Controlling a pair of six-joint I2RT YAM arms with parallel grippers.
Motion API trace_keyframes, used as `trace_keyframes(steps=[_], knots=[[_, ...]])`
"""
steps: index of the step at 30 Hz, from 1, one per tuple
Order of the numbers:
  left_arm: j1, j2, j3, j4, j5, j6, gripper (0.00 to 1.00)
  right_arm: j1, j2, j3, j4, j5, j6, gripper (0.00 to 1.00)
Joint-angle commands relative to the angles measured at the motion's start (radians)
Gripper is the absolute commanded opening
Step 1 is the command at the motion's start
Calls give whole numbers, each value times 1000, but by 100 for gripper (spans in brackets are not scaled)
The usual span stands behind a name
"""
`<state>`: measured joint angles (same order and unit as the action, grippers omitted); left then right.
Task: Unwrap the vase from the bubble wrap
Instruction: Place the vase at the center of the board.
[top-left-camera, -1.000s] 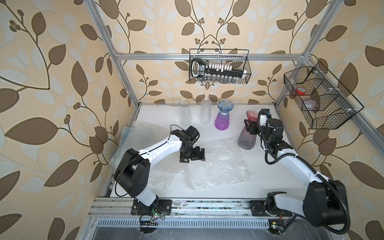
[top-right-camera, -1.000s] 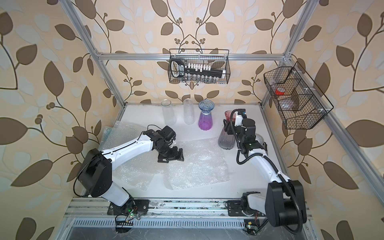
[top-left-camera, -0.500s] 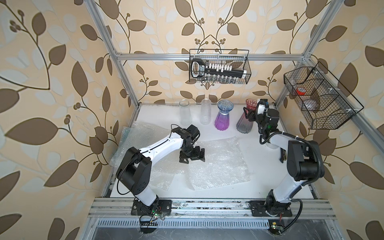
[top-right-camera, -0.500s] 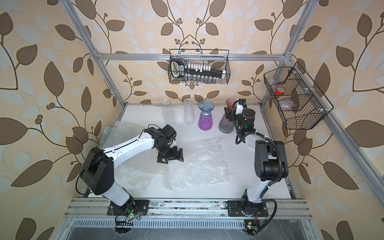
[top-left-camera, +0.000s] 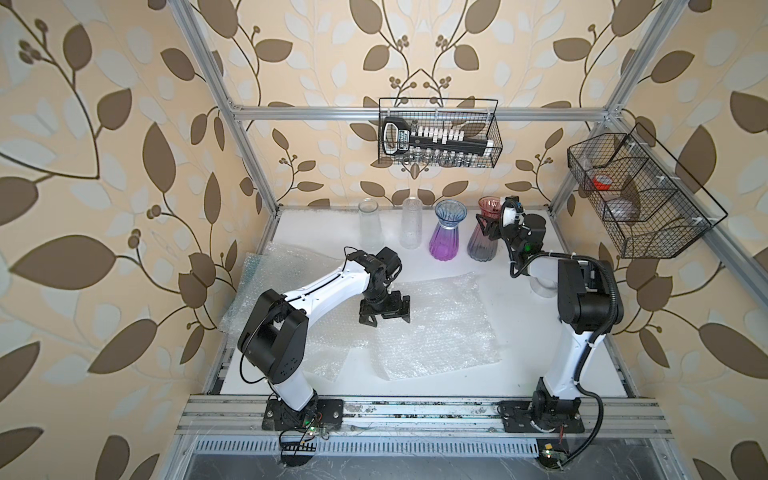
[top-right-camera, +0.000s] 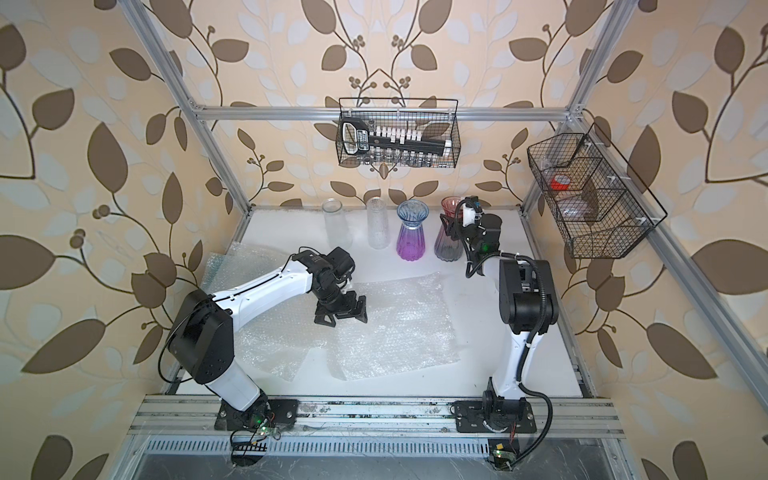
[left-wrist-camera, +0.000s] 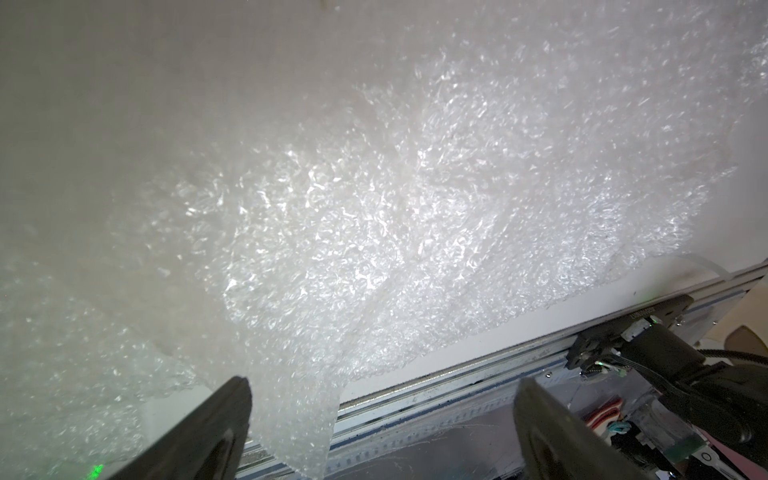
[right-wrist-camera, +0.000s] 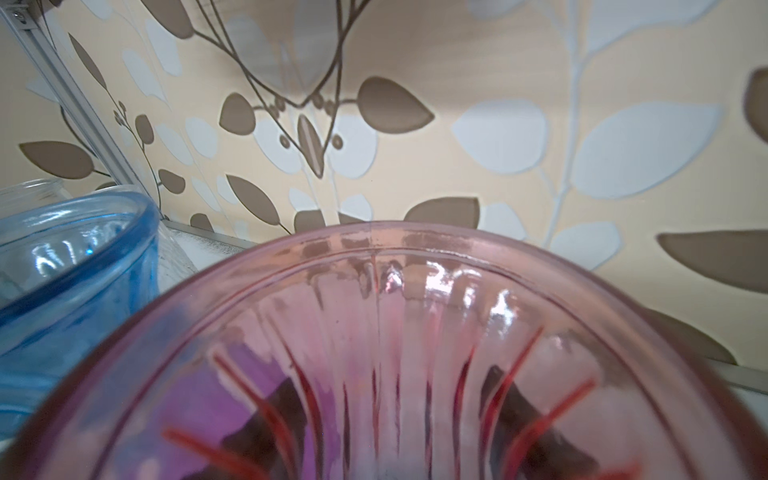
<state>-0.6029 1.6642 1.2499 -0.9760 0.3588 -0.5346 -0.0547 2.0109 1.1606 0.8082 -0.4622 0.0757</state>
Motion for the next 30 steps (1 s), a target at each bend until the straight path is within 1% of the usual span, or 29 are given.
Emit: trace_keyframes(steps=[1, 3, 5, 7, 9, 13, 16, 17, 18, 19, 20, 21, 30], knots=[[-5, 5, 37, -43, -17, 17, 99, 3, 10, 43, 143, -50, -20, 0], [-5, 8, 44, -46, -20, 18, 99, 9, 11, 25, 151, -47, -31, 1], [-4, 12, 47, -50, -22, 21, 99, 12, 6, 3, 159, -36, -46, 14], [-4, 14, 51, -50, -24, 22, 99, 15, -2, -18, 166, -16, -57, 19], [-4, 16, 51, -49, -21, 23, 99, 15, -13, -37, 177, -2, -68, 27], [-4, 13, 53, -44, -18, 23, 99, 17, -33, -59, 182, 27, -89, 35], [-4, 9, 53, -46, -18, 22, 99, 16, -43, -67, 177, 45, -93, 47], [-4, 8, 52, -47, -19, 22, 99, 16, -44, -72, 184, 48, -90, 55], [-4, 6, 51, -50, -22, 22, 99, 18, -43, -76, 194, 50, -87, 59], [-4, 5, 50, -52, -23, 23, 99, 17, -43, -78, 198, 55, -85, 69], [-4, 3, 48, -55, -24, 22, 99, 17, -44, -80, 198, 59, -85, 97], [-4, 2, 47, -56, -24, 23, 99, 18, -46, -81, 196, 64, -86, 99], [-3, -18, 32, -48, -30, 11, 99, 17, -89, -118, 183, 64, -98, 99]])
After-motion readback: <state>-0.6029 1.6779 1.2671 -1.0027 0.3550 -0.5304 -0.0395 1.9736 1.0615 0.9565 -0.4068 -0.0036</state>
